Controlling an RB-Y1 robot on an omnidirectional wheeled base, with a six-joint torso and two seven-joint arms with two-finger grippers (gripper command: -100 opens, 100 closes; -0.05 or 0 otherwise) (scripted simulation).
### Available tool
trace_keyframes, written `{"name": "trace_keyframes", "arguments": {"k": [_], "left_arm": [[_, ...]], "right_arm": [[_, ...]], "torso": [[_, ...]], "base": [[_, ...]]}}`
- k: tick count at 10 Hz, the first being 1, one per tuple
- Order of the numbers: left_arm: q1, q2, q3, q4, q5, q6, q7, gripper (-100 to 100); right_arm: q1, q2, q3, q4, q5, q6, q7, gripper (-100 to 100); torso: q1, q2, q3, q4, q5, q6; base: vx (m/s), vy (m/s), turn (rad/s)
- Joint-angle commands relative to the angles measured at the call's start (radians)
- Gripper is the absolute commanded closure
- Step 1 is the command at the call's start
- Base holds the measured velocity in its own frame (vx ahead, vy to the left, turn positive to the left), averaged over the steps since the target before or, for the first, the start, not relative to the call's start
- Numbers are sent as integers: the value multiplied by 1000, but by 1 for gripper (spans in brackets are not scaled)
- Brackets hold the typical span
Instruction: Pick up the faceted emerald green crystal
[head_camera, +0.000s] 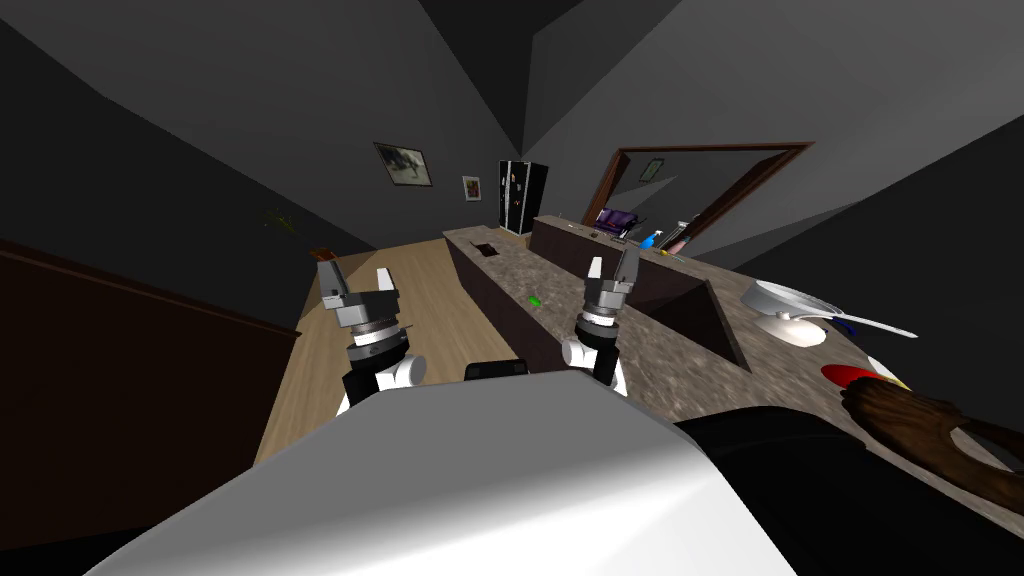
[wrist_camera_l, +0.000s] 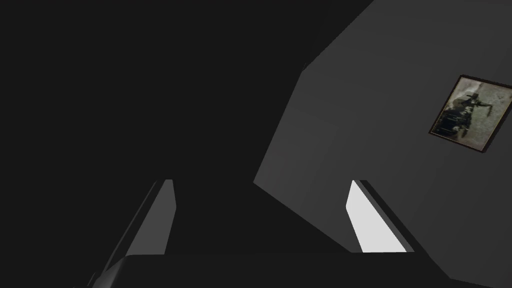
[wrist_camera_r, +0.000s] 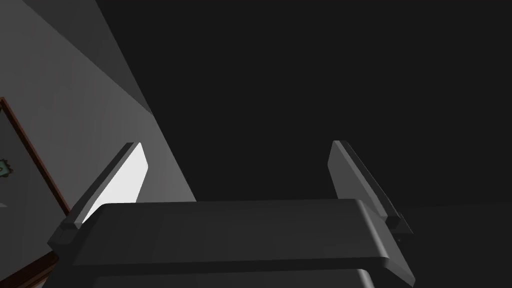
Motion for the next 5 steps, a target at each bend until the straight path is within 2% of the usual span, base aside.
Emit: {"name": "trace_keyframes", "arguments": {"k": [1, 3, 5], "left_arm": [[0, 0, 0, 0, 0, 0, 0, 0], [0, 0, 0, 0, 0, 0, 0, 0], [0, 0, 0, 0, 0, 0, 0, 0]], "right_arm": [[9, -30, -6, 10, 10, 2, 5, -100], [30, -78, -18, 33, 33, 8, 16, -100], [63, -135, -35, 67, 65, 16, 31, -100]], "torso": [[0, 0, 0, 0, 0, 0], [3, 1, 1, 0, 1, 0], [6, 3, 2, 1, 1, 0]], "base": [[-11, 25, -27], [-28, 67, -41], [-50, 100, -51]]}}
